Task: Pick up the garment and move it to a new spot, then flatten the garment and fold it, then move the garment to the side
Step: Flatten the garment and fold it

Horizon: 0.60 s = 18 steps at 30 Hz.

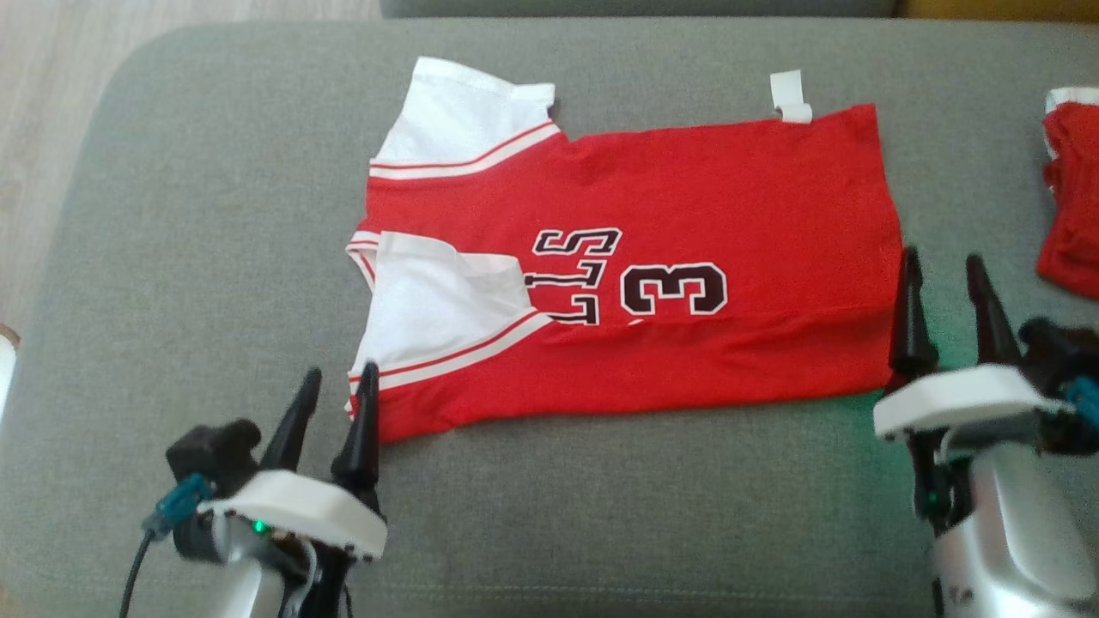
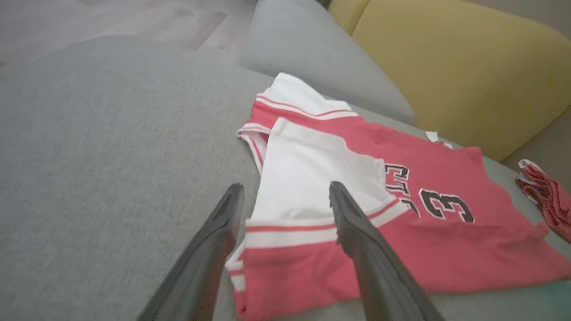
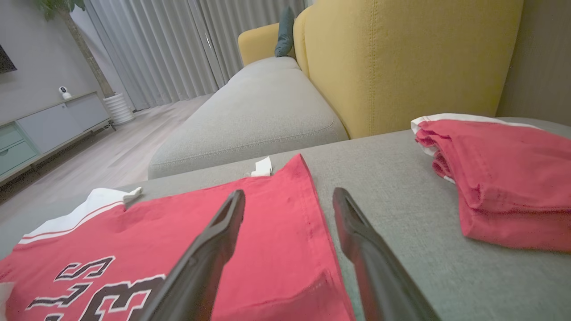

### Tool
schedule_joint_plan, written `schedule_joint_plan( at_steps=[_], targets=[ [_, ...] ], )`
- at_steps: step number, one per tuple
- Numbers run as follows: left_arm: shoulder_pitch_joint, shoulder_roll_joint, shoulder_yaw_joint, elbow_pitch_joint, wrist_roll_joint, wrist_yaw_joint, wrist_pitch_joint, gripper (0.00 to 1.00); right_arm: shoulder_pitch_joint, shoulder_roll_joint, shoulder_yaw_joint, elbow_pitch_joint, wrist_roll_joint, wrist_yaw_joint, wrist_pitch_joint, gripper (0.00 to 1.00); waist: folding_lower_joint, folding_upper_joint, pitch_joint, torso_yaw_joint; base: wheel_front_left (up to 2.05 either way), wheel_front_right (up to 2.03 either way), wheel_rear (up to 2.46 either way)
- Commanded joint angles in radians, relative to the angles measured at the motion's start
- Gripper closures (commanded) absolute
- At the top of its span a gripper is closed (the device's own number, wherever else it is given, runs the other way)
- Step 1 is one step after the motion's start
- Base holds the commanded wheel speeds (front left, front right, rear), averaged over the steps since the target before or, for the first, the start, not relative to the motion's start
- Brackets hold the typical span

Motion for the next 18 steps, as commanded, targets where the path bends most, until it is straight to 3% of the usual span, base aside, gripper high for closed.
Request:
schedule_joint_plan(
  at_steps=[1,9,18],
  targets=[
    [-0.015,0.021,0.039,-0.04,-0.009,0.005,0.015,0.0,0.006,-0.005,0.032,-0.04,0.0,0.007,-0.012,0.0,0.0,0.0,-0.015,0.004,0.0,0.0,0.0],
    [0.064,0.048,0.028,-0.064,-0.05,0.035,0.184,0.0,0.074,-0.005,0.07,-0.096,0.027,0.007,0.0,0.0,0.0,0.0,-0.038,-0.004,0.0,0.0,0.0],
    [0.024,0.049,0.03,0.011,-0.063,0.057,0.228,0.0,0.081,-0.005,0.087,-0.136,0.029,0.007,0.02,0.0,0.0,0.0,-0.017,-0.035,0.0,0.0,0.0]
  ],
)
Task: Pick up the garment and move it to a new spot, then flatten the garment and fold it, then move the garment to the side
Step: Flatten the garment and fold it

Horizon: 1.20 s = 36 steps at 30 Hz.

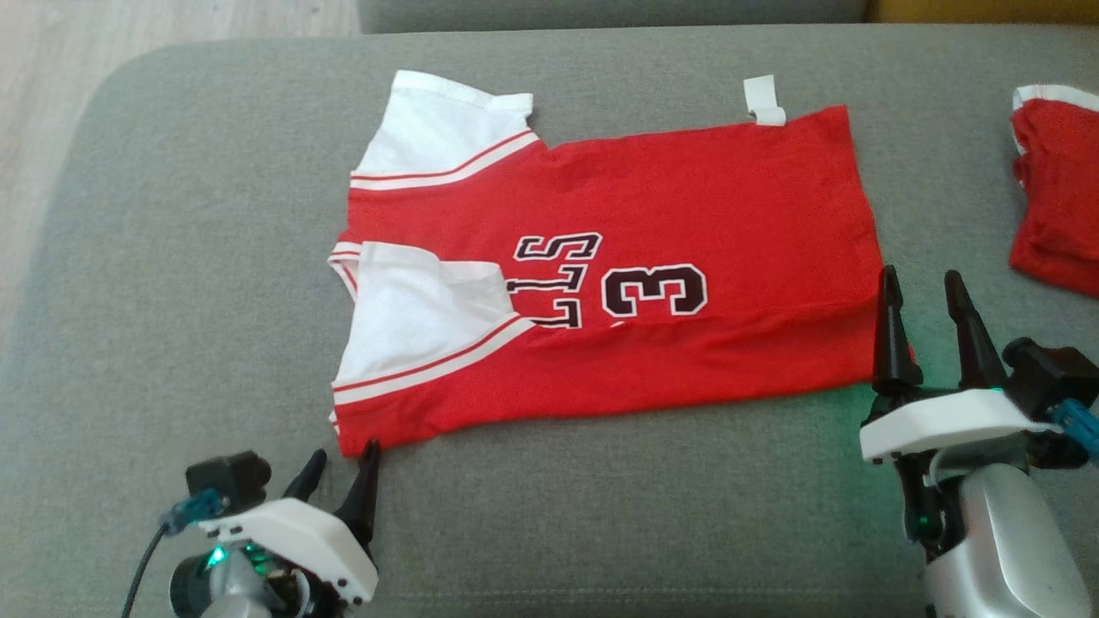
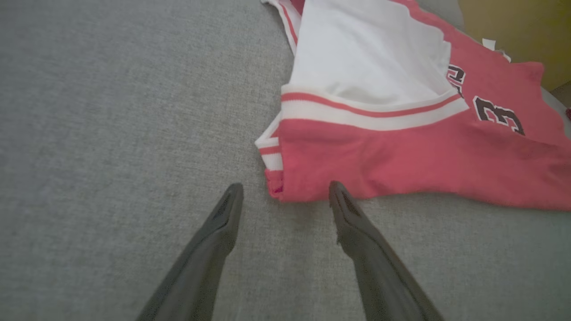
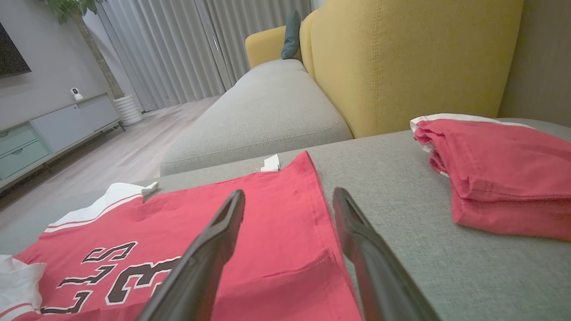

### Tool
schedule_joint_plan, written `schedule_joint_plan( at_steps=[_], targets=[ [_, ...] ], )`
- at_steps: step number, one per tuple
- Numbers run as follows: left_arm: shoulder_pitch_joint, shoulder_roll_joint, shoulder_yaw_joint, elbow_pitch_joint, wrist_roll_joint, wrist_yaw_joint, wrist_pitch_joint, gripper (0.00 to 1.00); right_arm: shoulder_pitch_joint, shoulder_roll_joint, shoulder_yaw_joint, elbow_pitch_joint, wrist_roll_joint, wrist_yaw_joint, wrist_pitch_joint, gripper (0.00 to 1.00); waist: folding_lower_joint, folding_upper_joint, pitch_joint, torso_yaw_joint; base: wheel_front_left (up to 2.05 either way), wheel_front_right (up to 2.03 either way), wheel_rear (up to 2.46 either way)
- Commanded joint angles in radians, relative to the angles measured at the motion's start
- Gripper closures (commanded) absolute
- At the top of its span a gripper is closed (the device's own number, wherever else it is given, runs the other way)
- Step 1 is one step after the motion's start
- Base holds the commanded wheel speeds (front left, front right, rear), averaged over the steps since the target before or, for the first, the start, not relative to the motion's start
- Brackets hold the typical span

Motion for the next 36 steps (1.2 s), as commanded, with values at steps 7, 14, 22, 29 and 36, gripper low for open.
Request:
schedule_joint_plan(
  at_steps=[7,14,22,29,36],
  targets=[
    [-0.08,0.011,0.039,0.03,-0.021,0.001,0.005,0.0,-0.005,-0.005,0.034,-0.049,0.002,0.007,0.01,0.0,0.0,0.0,0.019,-0.031,0.0,0.0,0.0],
    [-0.105,0.007,0.038,0.073,-0.036,-0.012,-0.001,0.61,0.0,-0.005,0.03,-0.041,-0.012,0.007,0.036,0.0,0.0,0.0,0.029,-0.046,0.0,0.0,0.0],
    [-0.123,-0.003,0.03,0.073,-0.039,-0.022,-0.031,1.0,0.006,-0.005,-0.001,0.023,-0.042,0.007,0.102,0.0,0.0,0.0,0.037,-0.041,0.0,0.0,0.0],
    [-0.121,-0.007,0.029,0.018,-0.035,-0.018,-0.073,1.0,-0.054,-0.005,-0.045,0.155,-0.068,0.007,0.133,0.0,0.0,0.0,0.051,-0.012,0.0,0.0,0.0],
    [-0.127,-0.014,0.019,-0.004,-0.032,-0.016,-0.093,1.0,-0.119,-0.005,-0.027,0.304,-0.063,0.007,0.181,0.26,0.0,0.0,0.06,0.007,0.0,0.0,0.0]
  ],
)
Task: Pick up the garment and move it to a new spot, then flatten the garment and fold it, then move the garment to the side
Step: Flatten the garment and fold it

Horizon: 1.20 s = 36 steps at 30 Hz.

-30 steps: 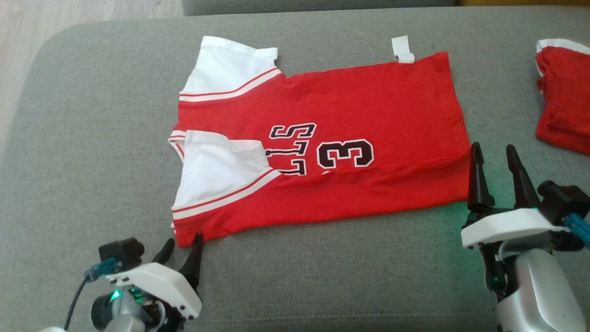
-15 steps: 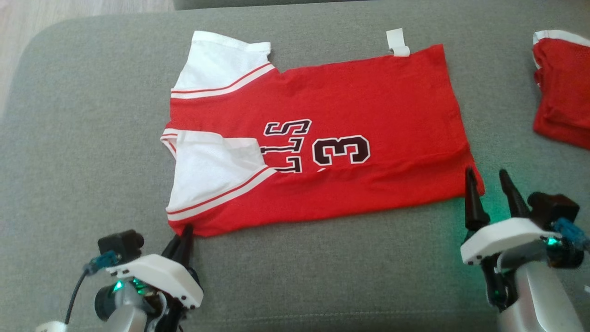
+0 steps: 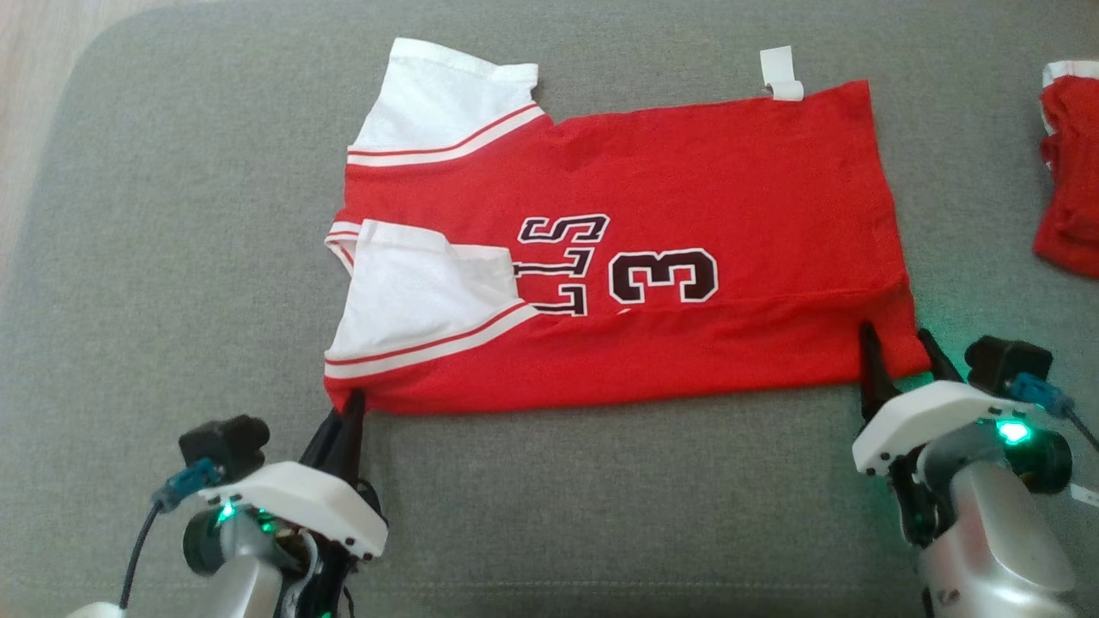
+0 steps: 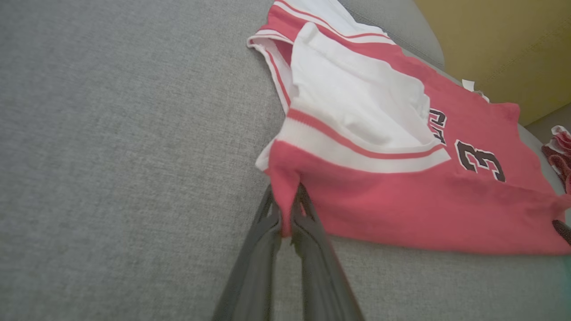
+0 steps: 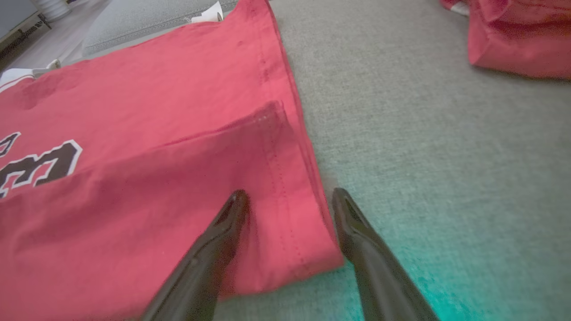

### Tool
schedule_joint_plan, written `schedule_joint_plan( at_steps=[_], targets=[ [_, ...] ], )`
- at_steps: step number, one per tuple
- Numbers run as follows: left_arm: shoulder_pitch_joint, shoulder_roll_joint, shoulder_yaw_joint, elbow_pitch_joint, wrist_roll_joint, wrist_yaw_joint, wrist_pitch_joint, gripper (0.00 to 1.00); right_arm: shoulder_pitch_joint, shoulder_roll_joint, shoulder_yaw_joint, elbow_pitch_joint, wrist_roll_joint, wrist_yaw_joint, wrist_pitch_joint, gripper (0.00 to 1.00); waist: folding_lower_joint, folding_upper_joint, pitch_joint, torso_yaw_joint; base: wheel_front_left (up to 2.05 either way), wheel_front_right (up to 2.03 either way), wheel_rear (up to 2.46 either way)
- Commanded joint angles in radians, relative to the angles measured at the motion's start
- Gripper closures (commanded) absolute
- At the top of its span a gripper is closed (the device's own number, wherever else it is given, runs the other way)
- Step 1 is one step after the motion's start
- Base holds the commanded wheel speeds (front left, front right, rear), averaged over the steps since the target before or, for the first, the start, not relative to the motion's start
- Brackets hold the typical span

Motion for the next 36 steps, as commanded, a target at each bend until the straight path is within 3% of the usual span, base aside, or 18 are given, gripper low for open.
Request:
schedule_joint_plan(
  at_steps=[1,2,3,4,13,22,32,33,34,35,36],
  targets=[
    [-0.04,0.006,0.028,-0.035,0.004,0.003,-0.015,1.0,-0.012,-0.002,0.043,0.011,0.011,0.007,0.018,0.56,0.0,0.0,-0.001,0.001,0.0,0.0,0.0],
    [-0.04,0.005,0.028,-0.037,0.004,0.003,-0.019,1.0,-0.016,-0.002,0.049,0.02,0.02,0.007,0.02,0.65,0.0,0.0,-0.001,0.001,0.0,0.0,0.0],
    [-0.039,0.005,0.028,-0.04,0.003,0.003,-0.023,1.0,-0.018,-0.002,0.053,0.027,0.027,0.007,0.019,0.86,0.0,0.0,-0.003,0.001,0.0,0.0,0.0],
    [-0.039,0.004,0.028,-0.043,0.003,0.003,-0.027,1.0,-0.02,-0.002,0.056,0.031,0.034,0.007,0.012,1.0,0.0,0.0,-0.005,0.0,0.0,0.0,0.0],
    [-0.016,0.014,0.027,-0.105,0.004,0.006,-0.048,1.0,0.005,-0.002,0.049,-0.03,0.042,0.007,-0.039,1.0,0.0,0.0,-0.052,-0.018,0.0,0.0,0.0],
    [0.173,0.055,0.016,-0.266,-0.002,0.041,0.004,1.0,0.195,-0.002,0.036,-0.241,0.035,0.007,0.025,1.0,0.0,0.0,-0.075,-0.031,0.0,0.0,0.0],
    [0.273,0.05,-0.004,-0.309,-0.02,0.071,0.049,1.0,0.334,-0.002,0.045,-0.39,0.045,0.007,0.113,1.0,0.0,0.0,-0.076,-0.042,0.0,0.0,0.0],
    [0.272,0.049,-0.005,-0.304,-0.02,0.072,0.05,1.0,0.339,-0.002,0.046,-0.397,0.045,0.007,0.118,0.97,0.0,0.0,-0.076,-0.044,0.0,0.0,0.0],
    [0.271,0.049,-0.005,-0.298,-0.021,0.074,0.05,1.0,0.343,-0.002,0.046,-0.402,0.044,0.007,0.121,0.55,0.0,0.0,-0.077,-0.045,0.0,0.0,0.0],
    [0.268,0.051,-0.003,-0.293,-0.017,0.076,0.045,0.87,0.347,-0.002,0.045,-0.408,0.042,0.007,0.122,0.03,0.0,0.0,-0.078,-0.047,0.0,0.0,0.0],
    [0.263,0.054,0.002,-0.292,-0.014,0.076,0.034,0.57,0.351,-0.002,0.044,-0.413,0.043,0.007,0.122,0.0,0.0,0.0,-0.078,-0.049,0.0,0.0,0.0]
  ],
)
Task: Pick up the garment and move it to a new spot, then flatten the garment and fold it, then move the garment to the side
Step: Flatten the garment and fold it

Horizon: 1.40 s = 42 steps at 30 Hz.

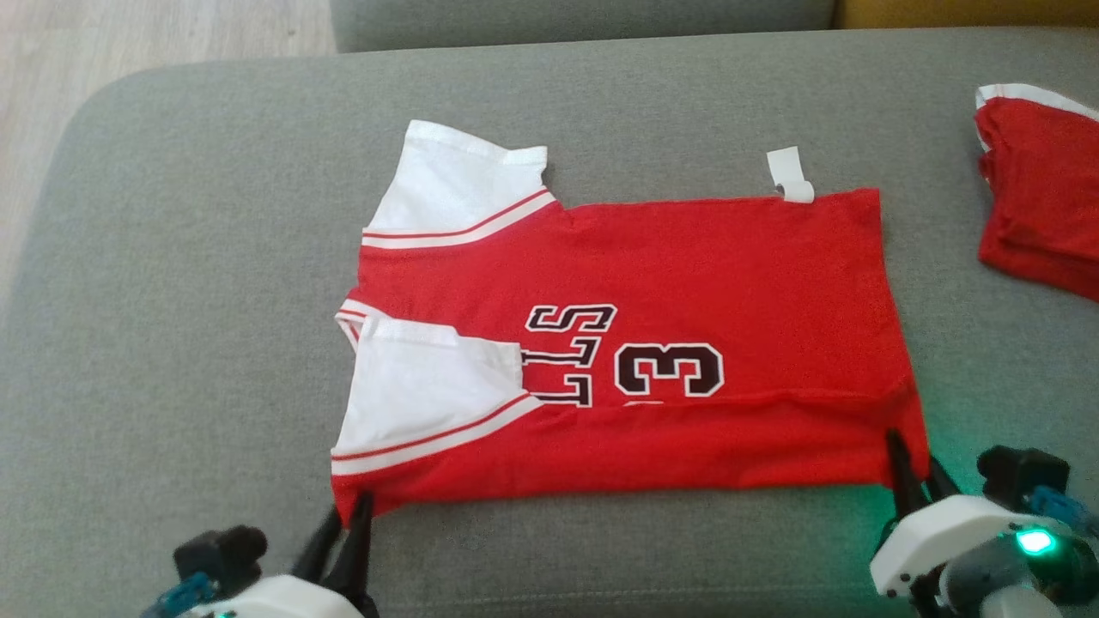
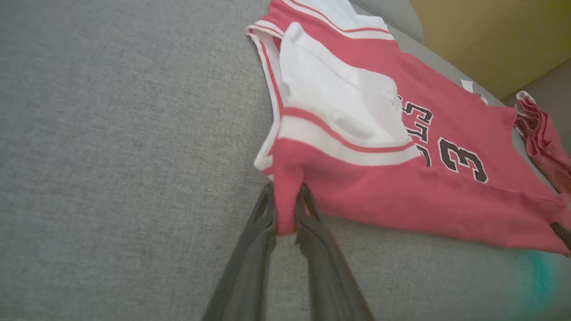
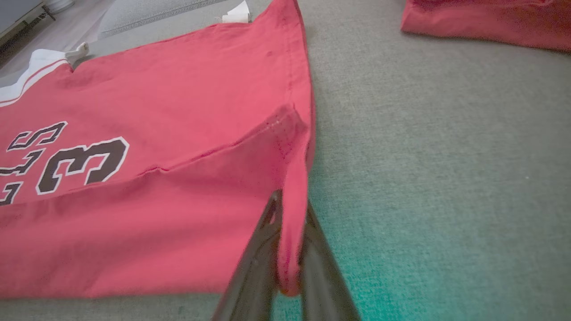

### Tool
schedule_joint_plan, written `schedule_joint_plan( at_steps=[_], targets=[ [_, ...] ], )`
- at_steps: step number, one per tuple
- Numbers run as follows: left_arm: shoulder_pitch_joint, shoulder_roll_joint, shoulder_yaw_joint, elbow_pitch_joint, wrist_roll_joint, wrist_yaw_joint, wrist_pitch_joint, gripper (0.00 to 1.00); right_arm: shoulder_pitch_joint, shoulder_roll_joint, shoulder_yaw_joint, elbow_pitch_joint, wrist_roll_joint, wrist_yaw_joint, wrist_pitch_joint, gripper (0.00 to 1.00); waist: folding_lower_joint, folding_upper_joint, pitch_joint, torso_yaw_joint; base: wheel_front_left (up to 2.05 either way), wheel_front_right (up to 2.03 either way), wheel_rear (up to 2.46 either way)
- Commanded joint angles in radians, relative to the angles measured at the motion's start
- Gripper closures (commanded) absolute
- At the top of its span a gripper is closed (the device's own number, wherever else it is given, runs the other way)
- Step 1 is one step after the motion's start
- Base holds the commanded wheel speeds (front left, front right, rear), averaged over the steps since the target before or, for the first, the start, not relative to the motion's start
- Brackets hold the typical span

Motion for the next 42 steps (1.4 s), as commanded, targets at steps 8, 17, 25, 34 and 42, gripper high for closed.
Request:
schedule_joint_plan(
  at_steps=[8,17,25,34,42],
  targets=[
    [-0.098,0.082,0.066,-0.053,0.04,-0.008,-0.043,0.0,0.016,-0.007,-0.013,-0.104,-0.006,0.007,-0.024,0.0,0.0,0.0,0.001,-0.024,0.0,0.0,0.0],
    [-0.407,0.221,0.062,-0.082,0.111,-0.07,0.085,0.0,-0.096,-0.007,0.051,-0.191,-0.034,0.007,-0.056,0.0,0.0,0.0,0.094,-0.064,0.0,0.0,0.0],
    [-0.772,0.338,0.052,0.026,0.121,-0.147,0.279,0.0,-0.246,-0.007,0.168,-0.209,-0.046,0.007,-0.077,0.0,0.0,0.0,0.258,-0.135,0.0,0.0,0.0],
    [-1.016,0.408,0.028,0.172,0.071,-0.178,0.475,0.0,-0.378,-0.007,0.25,-0.208,-0.059,0.007,-0.1,0.0,0.0,0.0,0.381,-0.198,0.0,0.0,0.0],
    [-1.111,0.433,0.002,0.272,0.062,-0.186,0.519,0.0,-0.455,-0.007,0.308,-0.195,-0.057,0.007,-0.118,0.0,0.0,0.0,0.441,-0.246,0.0,0.0,0.0]
  ],
)
